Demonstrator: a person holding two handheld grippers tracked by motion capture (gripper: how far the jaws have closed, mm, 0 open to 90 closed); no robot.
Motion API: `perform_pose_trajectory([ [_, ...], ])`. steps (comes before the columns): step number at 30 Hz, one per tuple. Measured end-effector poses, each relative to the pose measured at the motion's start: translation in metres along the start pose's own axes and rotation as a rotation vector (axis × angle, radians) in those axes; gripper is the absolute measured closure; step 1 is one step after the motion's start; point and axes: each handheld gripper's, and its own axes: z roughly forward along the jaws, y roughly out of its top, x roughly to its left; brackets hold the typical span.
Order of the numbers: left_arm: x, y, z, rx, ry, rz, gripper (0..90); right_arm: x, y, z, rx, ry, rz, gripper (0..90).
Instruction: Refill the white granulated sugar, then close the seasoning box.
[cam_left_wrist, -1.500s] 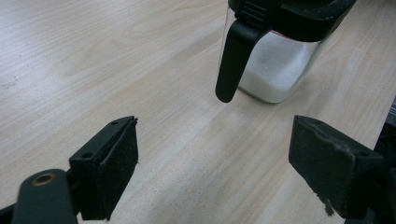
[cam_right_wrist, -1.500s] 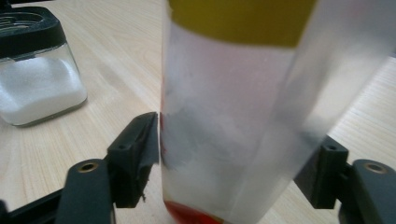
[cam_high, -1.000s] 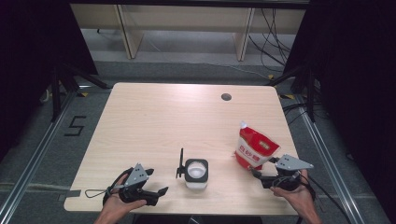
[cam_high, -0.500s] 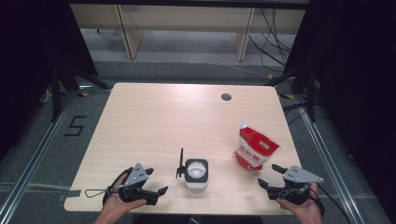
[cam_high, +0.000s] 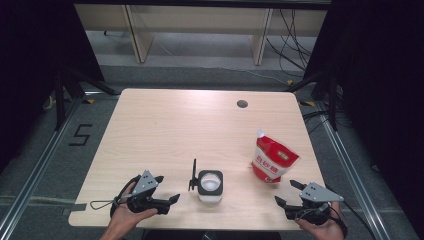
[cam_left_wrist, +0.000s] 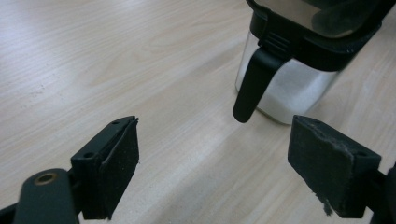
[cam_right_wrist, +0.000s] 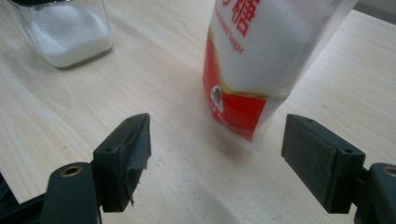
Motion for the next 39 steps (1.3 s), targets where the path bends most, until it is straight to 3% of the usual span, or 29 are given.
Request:
perform_pose_trajectory([
  [9, 0.001, 0.003, 0.002, -0.008, 0.022, -0.041, 18.0, 0.003, -0.001, 0.000, 0.006, 0.003, -0.021, 24.4],
  [13, 0.002, 0.004, -0.001, 0.000, 0.018, -0.019, 18.0, 0.006, 0.000, 0.001, 0.013, 0.011, -0.024, 24.4],
  [22, 0.001, 0.007, -0.004, -0.005, 0.025, -0.040, 19.4, 0.010, 0.000, 0.003, 0.021, 0.025, -0.040, 24.3],
  [23, 0.002, 0.008, -0.005, 0.006, 0.021, -0.020, 20.3, 0.010, 0.000, 0.003, 0.022, 0.027, -0.045, 24.3],
  [24, 0.001, 0.009, -0.005, -0.002, 0.018, -0.021, 22.5, 0.013, 0.000, 0.003, 0.030, 0.031, -0.022, 24.3],
  [25, 0.000, 0.009, -0.005, -0.007, 0.018, -0.026, 24.5, 0.011, 0.000, 0.004, 0.021, 0.030, -0.049, 24.2],
  [29, -0.002, 0.014, -0.006, -0.017, 0.016, -0.041, 38.6, 0.012, 0.001, 0.003, 0.029, 0.033, -0.038, 24.2],
  [32, -0.003, 0.016, -0.007, -0.022, 0.013, -0.034, 56.4, 0.012, 0.000, 0.005, 0.029, 0.037, -0.056, 24.2],
  [35, -0.005, 0.019, -0.009, -0.057, 0.003, -0.033, 71.7, 0.012, 0.001, 0.004, 0.032, 0.040, -0.056, 24.3],
  [37, -0.007, 0.023, -0.011, -0.079, 0.004, -0.040, 79.5, 0.012, 0.001, 0.005, 0.032, 0.041, -0.058, 24.3],
  [39, -0.007, 0.028, -0.011, -0.090, 0.009, -0.020, 85.4, 0.012, 0.000, 0.006, 0.033, 0.038, -0.066, 24.3],
])
